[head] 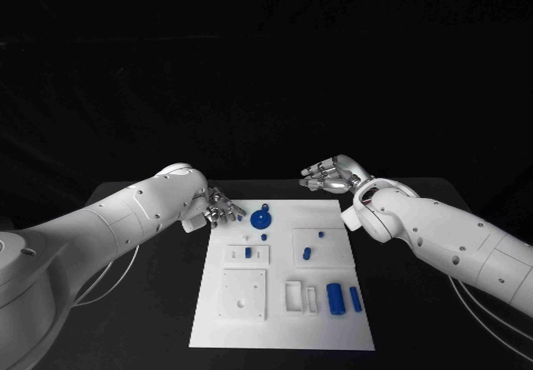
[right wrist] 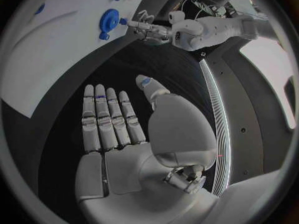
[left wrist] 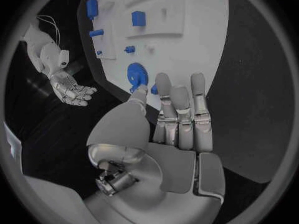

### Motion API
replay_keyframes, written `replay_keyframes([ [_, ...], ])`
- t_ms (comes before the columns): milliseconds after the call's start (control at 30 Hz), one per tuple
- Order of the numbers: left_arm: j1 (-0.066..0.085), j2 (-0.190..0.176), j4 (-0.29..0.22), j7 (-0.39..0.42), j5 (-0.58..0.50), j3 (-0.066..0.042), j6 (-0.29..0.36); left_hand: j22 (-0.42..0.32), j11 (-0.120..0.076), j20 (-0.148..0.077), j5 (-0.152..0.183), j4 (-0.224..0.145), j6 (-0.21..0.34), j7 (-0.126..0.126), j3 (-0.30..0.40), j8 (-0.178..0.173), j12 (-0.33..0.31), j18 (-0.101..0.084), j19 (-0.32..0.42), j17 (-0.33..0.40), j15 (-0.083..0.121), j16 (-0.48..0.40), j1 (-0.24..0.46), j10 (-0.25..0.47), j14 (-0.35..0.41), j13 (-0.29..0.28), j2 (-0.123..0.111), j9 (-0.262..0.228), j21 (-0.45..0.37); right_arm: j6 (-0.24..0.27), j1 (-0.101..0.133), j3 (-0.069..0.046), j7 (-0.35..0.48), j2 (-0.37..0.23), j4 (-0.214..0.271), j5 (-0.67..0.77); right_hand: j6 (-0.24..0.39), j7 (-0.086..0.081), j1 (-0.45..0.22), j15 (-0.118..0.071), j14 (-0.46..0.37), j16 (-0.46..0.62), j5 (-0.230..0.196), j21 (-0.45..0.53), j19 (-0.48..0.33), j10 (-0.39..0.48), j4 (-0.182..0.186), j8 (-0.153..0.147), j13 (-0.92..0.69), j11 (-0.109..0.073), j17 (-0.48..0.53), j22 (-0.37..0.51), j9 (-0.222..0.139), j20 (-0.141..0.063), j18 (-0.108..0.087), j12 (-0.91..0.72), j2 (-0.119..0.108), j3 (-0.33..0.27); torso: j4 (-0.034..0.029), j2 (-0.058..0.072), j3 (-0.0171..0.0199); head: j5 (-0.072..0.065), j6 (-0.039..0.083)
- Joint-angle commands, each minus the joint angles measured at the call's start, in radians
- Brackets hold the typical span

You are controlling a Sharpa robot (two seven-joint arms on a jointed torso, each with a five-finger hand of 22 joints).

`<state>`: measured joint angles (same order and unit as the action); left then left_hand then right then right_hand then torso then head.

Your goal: Assemble the parts on the task board

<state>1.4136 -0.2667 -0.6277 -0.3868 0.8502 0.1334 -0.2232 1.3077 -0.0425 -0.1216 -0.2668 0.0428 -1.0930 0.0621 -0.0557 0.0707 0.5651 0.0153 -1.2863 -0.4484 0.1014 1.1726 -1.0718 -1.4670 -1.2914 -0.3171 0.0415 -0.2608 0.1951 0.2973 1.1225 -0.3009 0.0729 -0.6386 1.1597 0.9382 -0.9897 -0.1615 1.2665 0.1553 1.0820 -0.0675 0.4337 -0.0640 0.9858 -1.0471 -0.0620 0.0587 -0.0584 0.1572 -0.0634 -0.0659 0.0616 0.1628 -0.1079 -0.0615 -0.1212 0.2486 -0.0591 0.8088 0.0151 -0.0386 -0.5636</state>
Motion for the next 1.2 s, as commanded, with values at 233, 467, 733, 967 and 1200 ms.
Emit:
replay_keyframes([
  [233, -0.010, 0.009, 0.012, 0.027, -0.032, 0.000, -0.009, 0.019, 0.004, 0.004, 0.003, -0.017, 0.000, -0.004, 0.002, 0.003, -0.001, -0.015, -0.001, 0.001, -0.002, 0.005, -0.012, -0.019, 0.008, -0.001, 0.021, 0.003, -0.003, -0.001, 0.000, -0.001, 0.005, 0.003, 0.002, 0.002, 0.006, 0.001, 0.010, -0.001, -0.006, 0.005, 0.006, -0.004, -0.005, 0.007, 0.001, 0.001, 0.001, 0.000, 0.002, 0.001, -0.002, -0.001, -0.017, 0.003, 0.000, -0.002, 0.0001, 0.000, 0.0005, -0.002, 0.000],
  [467, -0.016, 0.010, 0.021, 0.038, -0.041, 0.000, 0.009, 0.019, 0.004, 0.003, 0.002, -0.026, -0.001, -0.005, 0.007, 0.003, 0.000, -0.015, -0.001, 0.001, -0.002, 0.006, -0.020, -0.019, 0.007, -0.001, 0.034, 0.005, -0.003, 0.001, 0.000, -0.001, 0.006, 0.005, 0.003, 0.002, 0.006, 0.001, 0.010, -0.001, -0.006, 0.005, 0.006, -0.004, -0.005, 0.007, 0.001, 0.001, 0.001, 0.000, 0.002, 0.001, -0.002, -0.001, -0.017, 0.003, 0.000, -0.002, -0.0005, 0.001, -0.0002, -0.004, 0.002],
  [733, -0.017, 0.012, 0.025, 0.045, -0.046, 0.000, 0.020, 0.019, 0.004, 0.003, 0.002, -0.031, 0.000, -0.004, 0.006, 0.002, 0.000, -0.015, -0.001, 0.001, -0.002, 0.006, -0.020, -0.019, 0.007, -0.002, 0.040, 0.007, -0.002, 0.004, 0.000, -0.001, 0.006, 0.005, 0.004, 0.002, 0.006, 0.001, 0.010, -0.001, -0.006, 0.004, 0.006, -0.004, -0.005, 0.006, -0.001, 0.001, 0.001, 0.000, 0.002, 0.001, -0.002, -0.001, -0.017, 0.003, 0.000, 0.000, -0.0013, 0.000, -0.0003, -0.005, 0.008],
  [967, -0.017, 0.014, 0.033, 0.056, -0.055, 0.000, 0.023, 0.018, 0.006, 0.005, 0.010, -0.038, 0.008, -0.002, 0.014, 0.001, -0.003, -0.015, 0.003, 0.004, -0.004, 0.002, -0.028, -0.010, 0.012, -0.001, 0.059, 0.010, -0.004, 0.009, 0.000, -0.001, 0.008, 0.004, 0.005, 0.002, 0.005, 0.002, 0.010, -0.001, -0.006, 0.005, 0.007, -0.004, -0.005, 0.006, -0.001, 0.001, 0.001, 0.000, 0.002, 0.001, -0.001, -0.001, -0.017, 0.003, 0.000, 0.000, -0.0017, 0.000, -0.0002, -0.011, 0.013],
  [1200, -0.018, 0.015, 0.038, 0.063, -0.065, 0.000, 0.011, 0.019, 0.006, 0.006, 0.015, -0.046, 0.009, -0.002, 0.021, 0.003, -0.001, -0.015, 0.005, 0.004, -0.004, 0.003, -0.043, -0.007, 0.015, -0.002, 0.073, 0.010, -0.005, 0.011, 0.000, -0.001, 0.008, 0.004, 0.006, 0.002, 0.005, 0.002, 0.010, -0.001, -0.006, 0.005, 0.007, -0.004, -0.005, 0.006, -0.001, 0.001, 0.001, 0.000, 0.002, 0.001, -0.001, -0.001, -0.017, 0.003, 0.000, 0.000, -0.0024, 0.000, -0.0003, -0.012, 0.013],
])
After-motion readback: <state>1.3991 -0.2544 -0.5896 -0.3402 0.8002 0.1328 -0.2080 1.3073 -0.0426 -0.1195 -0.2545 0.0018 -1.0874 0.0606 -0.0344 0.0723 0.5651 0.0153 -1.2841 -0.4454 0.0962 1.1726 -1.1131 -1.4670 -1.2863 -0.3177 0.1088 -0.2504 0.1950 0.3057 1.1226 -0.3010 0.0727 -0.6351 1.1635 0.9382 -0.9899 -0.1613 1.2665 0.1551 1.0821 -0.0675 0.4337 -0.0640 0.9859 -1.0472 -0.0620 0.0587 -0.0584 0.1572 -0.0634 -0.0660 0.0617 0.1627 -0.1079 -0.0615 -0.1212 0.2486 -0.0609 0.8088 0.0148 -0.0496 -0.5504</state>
